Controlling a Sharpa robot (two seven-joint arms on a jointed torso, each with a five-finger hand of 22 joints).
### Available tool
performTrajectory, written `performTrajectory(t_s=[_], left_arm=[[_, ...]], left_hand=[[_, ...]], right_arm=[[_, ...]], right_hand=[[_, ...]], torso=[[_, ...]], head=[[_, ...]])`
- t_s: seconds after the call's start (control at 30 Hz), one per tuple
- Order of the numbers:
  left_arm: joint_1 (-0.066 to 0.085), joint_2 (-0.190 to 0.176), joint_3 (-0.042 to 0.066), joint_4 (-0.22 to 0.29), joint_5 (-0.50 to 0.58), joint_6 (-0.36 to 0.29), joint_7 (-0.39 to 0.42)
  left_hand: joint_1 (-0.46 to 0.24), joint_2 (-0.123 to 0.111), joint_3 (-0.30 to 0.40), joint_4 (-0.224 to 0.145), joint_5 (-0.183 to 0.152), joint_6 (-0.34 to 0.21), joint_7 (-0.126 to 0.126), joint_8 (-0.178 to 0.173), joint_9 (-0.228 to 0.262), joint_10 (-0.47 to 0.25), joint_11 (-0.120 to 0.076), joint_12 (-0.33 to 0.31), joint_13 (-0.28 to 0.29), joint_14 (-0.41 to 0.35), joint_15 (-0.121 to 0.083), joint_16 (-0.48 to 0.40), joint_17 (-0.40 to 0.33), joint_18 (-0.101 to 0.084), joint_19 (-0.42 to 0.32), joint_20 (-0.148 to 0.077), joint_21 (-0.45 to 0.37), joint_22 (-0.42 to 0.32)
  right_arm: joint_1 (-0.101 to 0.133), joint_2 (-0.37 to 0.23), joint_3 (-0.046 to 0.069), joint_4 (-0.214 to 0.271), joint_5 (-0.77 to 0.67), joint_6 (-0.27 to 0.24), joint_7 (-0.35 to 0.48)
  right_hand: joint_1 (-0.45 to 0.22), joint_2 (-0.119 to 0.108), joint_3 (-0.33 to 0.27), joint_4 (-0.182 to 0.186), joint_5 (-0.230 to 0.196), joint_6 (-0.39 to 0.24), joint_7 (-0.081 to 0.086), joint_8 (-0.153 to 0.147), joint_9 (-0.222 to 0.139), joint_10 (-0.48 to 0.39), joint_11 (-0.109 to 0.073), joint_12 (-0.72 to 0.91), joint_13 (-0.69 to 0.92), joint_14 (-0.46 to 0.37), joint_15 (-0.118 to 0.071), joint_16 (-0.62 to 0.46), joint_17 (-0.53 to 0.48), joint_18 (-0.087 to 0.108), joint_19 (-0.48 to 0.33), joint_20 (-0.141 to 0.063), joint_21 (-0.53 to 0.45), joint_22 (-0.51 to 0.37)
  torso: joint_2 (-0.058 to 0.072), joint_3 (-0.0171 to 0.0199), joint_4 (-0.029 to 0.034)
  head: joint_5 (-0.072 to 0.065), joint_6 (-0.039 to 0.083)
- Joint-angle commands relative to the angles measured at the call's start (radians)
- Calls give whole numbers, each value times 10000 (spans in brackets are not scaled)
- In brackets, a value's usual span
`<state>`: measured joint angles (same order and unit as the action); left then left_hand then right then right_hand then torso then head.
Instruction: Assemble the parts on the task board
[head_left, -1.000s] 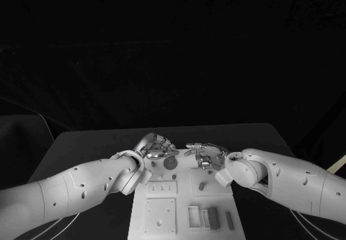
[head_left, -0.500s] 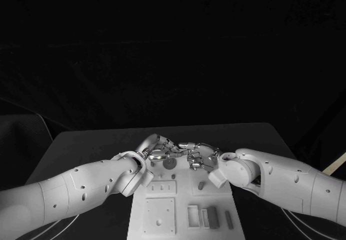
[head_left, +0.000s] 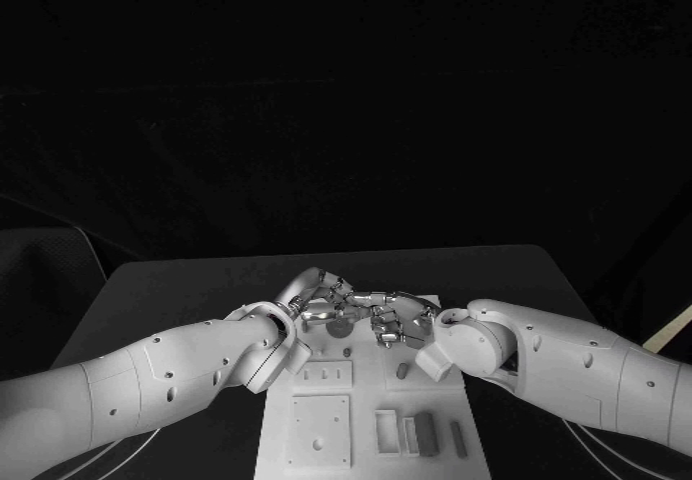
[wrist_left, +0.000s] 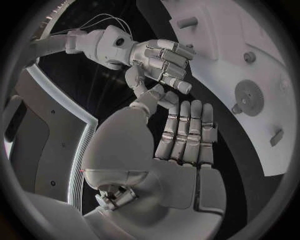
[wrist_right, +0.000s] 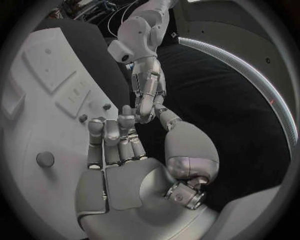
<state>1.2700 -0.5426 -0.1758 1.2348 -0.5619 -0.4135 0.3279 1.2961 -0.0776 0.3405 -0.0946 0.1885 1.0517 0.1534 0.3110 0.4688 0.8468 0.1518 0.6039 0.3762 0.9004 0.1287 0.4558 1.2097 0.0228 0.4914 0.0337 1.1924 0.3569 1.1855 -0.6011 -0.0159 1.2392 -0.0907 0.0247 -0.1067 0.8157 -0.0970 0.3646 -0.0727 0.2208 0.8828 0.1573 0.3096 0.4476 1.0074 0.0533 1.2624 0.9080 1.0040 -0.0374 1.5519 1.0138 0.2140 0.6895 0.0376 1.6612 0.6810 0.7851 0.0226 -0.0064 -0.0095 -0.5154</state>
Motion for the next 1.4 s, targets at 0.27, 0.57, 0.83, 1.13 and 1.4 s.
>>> performTrajectory(t_s=[0.27, 0.57, 0.83, 1.13, 1.4], left_arm=[[0, 21, 11, 68, -98, 80, 164], [0, 11, 12, 86, -98, 69, 163], [0, 12, 12, 71, -104, 69, 146], [0, 13, 12, 35, -104, 60, 122], [0, 49, 12, 34, -104, 58, 109]], left_hand=[[101, 68, 12, -60, 19, 330, -330, 51, 15, -63, -14, 21, -6, -102, 14, -67, 25, -146, -109, 11, -38, -15], [112, 75, 19, -69, 21, 336, -331, 55, 16, -66, -14, 26, -5, -111, 15, -71, 31, -149, -121, 13, -41, -16], [125, 84, 28, -79, 23, 344, -332, 60, 17, -69, -14, 32, -3, -120, 15, -76, 38, -152, -133, 13, -44, -16], [142, 93, 38, -91, 24, 352, -333, 64, 18, -72, -14, 38, -1, -129, 16, -80, 47, -154, -145, 14, -46, -16], [154, 99, 46, -100, 25, 357, -333, 68, 19, -75, -14, 43, 0, -136, 16, -83, 54, -157, -154, 14, -48, -16]], right_arm=[[-17, 27, 1, -53, 27, 55, 229], [-22, -29, 1, -79, 56, 19, 277], [-27, -80, 1, -64, 69, 18, 463], [-45, -117, 1, -22, 81, -27, 585], [-49, -92, 2, 6, 80, -43, 646]], right_hand=[[-55, 448, 158, 70, 15, 162, 33, 139, 4, -110, -2, 8, -25, -82, 57, 20, -29, -113, -110, 10, 18, -11], [-17, 576, 199, 36, 13, 267, 21, 199, 25, -100, -2, 43, -23, -57, 58, 62, -29, -115, -105, 4, 57, -2], [118, 791, 280, -108, 12, 544, -8, 350, 94, -29, -18, 135, -15, 1, 45, 155, -31, -113, -89, -8, 152, 21], [524, 1106, 456, -443, 17, 851, -44, 503, 190, 106, -65, 278, -10, 94, -2, 299, -42, -93, -60, -32, 318, 61], [1160, 1106, 640, -637, 19, 945, -56, 536, 239, 187, -110, 373, -20, 161, -49, 405, -66, -64, -46, -58, 457, 89]], torso=[[-2, 3, 1], [0, 2, -1], [2, 4, 6], [-1, 8, -5], [-2, 7, 1]], head=[[-3, -11], [11, -12], [19, -19], [20, -34], [10, -40]])
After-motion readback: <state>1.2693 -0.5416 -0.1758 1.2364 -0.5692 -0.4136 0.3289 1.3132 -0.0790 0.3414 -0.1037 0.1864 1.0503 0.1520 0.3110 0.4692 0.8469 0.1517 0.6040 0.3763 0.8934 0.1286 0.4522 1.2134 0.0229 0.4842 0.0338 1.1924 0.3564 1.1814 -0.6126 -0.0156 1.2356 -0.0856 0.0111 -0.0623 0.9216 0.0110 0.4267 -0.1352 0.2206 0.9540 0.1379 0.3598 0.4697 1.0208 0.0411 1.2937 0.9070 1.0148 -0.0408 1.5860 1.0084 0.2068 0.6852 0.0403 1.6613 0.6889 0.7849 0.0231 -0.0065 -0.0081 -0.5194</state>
